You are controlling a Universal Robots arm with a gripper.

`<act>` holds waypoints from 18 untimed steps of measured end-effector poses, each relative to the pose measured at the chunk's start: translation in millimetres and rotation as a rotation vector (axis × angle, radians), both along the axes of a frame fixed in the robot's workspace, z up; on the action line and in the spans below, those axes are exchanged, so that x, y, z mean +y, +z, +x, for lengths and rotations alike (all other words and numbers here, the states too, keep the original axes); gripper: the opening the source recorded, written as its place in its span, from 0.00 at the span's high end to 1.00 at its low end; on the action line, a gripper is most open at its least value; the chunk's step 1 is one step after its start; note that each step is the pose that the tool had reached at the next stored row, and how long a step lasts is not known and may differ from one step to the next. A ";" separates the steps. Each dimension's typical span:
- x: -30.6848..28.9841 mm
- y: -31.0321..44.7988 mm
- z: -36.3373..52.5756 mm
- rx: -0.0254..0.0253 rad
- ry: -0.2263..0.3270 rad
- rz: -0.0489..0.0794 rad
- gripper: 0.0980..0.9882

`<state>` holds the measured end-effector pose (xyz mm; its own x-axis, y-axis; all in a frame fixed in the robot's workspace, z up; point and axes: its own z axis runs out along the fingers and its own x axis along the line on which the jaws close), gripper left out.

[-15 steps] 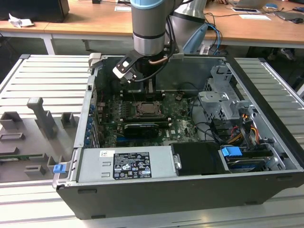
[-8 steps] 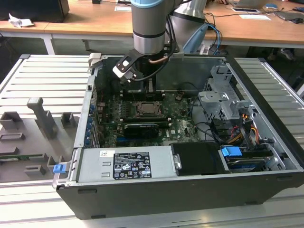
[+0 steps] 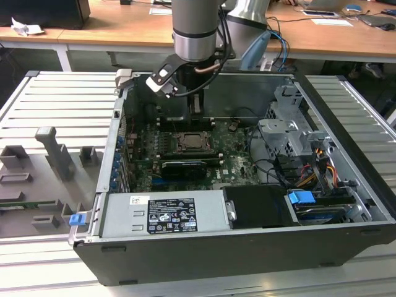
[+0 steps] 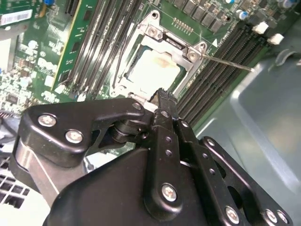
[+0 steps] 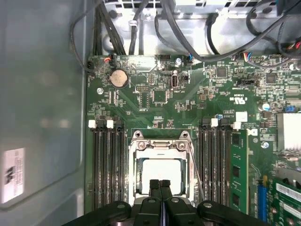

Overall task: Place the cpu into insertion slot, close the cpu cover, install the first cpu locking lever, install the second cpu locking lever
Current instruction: 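Install the first cpu locking lever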

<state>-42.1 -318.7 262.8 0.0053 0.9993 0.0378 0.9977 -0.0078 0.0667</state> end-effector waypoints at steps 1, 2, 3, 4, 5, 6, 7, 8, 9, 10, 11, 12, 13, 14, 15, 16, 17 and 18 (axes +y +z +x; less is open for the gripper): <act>0.0 3.3 0.0 0.0005 0.000 0.000 0.99; 0.0 6.2 0.0 0.0011 0.000 0.000 0.99; 0.0 8.5 0.1 0.0020 0.000 0.000 0.99; 0.0 8.5 0.1 0.0020 0.000 0.000 0.99; 0.0 8.5 0.1 0.0020 0.016 0.000 0.99; 0.0 8.6 0.1 0.0021 0.043 -0.001 0.99; 0.0 8.6 0.0 0.0024 0.071 -0.010 0.99; 0.1 8.5 0.1 0.0024 0.081 -0.015 0.99; 0.1 8.6 0.1 0.0024 0.087 -0.016 0.99; 0.1 8.6 0.0 0.0025 0.090 -0.016 0.99; 0.1 8.5 0.1 0.0025 0.092 -0.016 0.99; 0.1 8.5 0.1 0.0024 0.094 -0.016 0.99; 0.1 8.4 0.0 0.0023 0.098 -0.016 0.99; 0.1 8.3 0.0 0.0022 0.105 -0.016 0.99; 0.0 8.4 0.0 0.0022 0.112 -0.016 0.99; 0.0 8.4 0.1 0.0022 0.121 -0.016 0.99; 0.0 8.4 0.1 0.0020 0.138 -0.016 0.99; 0.0 8.4 0.1 0.0018 0.166 -0.016 0.99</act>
<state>-42.1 -318.7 271.2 -0.1596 0.9869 0.0223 0.9854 0.1579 0.0637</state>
